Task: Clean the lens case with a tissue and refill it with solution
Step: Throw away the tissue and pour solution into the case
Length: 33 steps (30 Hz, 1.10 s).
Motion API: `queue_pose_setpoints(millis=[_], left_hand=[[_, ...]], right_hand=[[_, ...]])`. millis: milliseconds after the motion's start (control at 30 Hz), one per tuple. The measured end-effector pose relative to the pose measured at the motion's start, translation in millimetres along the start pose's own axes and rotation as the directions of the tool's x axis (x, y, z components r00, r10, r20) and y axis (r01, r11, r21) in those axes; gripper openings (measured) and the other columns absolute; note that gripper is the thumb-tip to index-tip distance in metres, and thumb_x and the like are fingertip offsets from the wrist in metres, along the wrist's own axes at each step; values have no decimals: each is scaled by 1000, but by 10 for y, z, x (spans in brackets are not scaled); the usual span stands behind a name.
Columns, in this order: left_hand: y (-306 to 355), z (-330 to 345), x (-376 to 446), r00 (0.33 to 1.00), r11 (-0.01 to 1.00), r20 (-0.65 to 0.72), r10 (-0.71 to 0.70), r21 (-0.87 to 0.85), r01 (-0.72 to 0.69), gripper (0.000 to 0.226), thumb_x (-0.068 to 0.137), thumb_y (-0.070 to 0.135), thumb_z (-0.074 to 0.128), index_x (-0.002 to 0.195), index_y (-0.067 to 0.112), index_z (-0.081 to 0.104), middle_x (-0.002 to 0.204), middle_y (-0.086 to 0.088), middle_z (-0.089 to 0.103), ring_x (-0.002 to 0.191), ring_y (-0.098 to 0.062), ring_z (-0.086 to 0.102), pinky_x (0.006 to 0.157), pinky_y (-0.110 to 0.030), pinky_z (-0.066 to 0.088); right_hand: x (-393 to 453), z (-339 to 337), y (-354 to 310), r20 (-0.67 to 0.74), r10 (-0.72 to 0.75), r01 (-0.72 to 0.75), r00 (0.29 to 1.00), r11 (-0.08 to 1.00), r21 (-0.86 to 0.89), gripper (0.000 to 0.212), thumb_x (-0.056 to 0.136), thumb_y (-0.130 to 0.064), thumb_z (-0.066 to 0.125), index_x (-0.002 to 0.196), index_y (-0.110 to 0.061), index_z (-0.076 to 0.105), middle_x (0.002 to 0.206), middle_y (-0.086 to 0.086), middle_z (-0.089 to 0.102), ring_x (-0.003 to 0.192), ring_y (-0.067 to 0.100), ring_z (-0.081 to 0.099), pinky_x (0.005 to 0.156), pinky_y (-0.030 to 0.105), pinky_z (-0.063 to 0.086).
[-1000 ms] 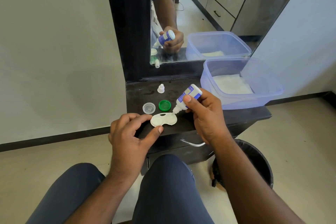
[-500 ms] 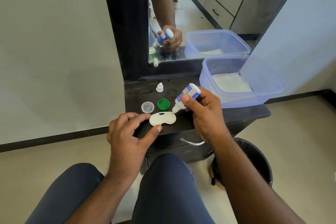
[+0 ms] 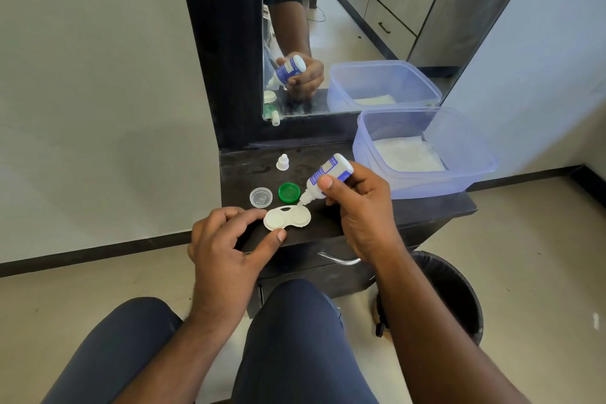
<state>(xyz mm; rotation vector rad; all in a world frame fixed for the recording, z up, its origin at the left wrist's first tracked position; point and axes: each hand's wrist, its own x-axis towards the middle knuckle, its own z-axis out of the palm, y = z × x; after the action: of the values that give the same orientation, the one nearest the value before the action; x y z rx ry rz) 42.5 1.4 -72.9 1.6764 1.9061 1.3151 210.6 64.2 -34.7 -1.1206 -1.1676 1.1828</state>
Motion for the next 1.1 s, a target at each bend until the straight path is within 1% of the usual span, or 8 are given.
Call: queue_pose_setpoints(millis=[133,333,400,533,667,833,900,1100], left_hand=[[-2,-5,7,1000,1000,4,-8,-27,8,36,69,44,78,100,27,73,94,9,57,99,-19,48,80,-49,45],[-12,8,3,1000,1000,-3,-3,-13,3,36,69,40,78,102,25,73,96,7,58,99,-20,49,79,-51,45],[-16,15,0,1000,1000,-4,-5,-11,5,37,69,42,78,102,25,73,95,7,58,99,-20,49,79,-51,45],[-22,17,6,1000,1000,-6,-4,-13,4,39,68,47,75,101,26,73,95,8,58,99,-19,49,79,-51,46],[-12,2,6,1000,1000,-2,-13,-17,13,39,68,48,71,101,28,72,95,10,57,99,-19,49,79,-51,45],[-8,7,10,1000,1000,3,-10,7,10,39,69,44,79,102,26,73,96,9,57,100,-20,49,78,-52,46],[1,4,8,1000,1000,2,-8,8,8,38,69,42,76,103,25,72,97,9,57,101,-20,48,78,-51,46],[31,-21,2,1000,1000,12,-6,0,6,45,69,52,64,103,25,72,98,8,56,101,-20,47,78,-50,46]], right_hand=[[-14,10,-26,-30,14,-12,999,998,68,28,73,-23,75,99,-12,68,84,1,71,81,17,62,63,22,48],[-19,14,-34,-30,21,-20,999,1000,13,15,83,-16,68,97,-21,66,88,-1,70,79,9,64,65,18,50],[-18,22,-37,-25,24,-24,999,1000,-10,15,83,-15,67,96,-24,65,89,-2,70,82,9,66,67,17,50],[-16,21,-24,-13,16,-17,1000,999,-49,17,83,-16,67,96,-27,65,91,-2,70,91,15,67,76,23,54],[-17,22,-28,-6,6,-6,1000,998,-61,19,84,-16,67,94,-32,63,89,-8,70,89,10,67,77,21,54],[-15,15,-29,-1,7,-8,1000,996,-87,19,84,-15,67,101,-23,64,90,-6,69,87,8,66,74,17,53],[-18,11,-34,11,7,-6,1000,996,-89,18,83,-16,68,97,-27,63,89,-9,69,85,6,66,73,16,53],[-25,-1,-38,39,-3,7,999,996,-93,19,82,-15,69,95,-28,63,88,-10,69,84,4,66,74,17,54]])
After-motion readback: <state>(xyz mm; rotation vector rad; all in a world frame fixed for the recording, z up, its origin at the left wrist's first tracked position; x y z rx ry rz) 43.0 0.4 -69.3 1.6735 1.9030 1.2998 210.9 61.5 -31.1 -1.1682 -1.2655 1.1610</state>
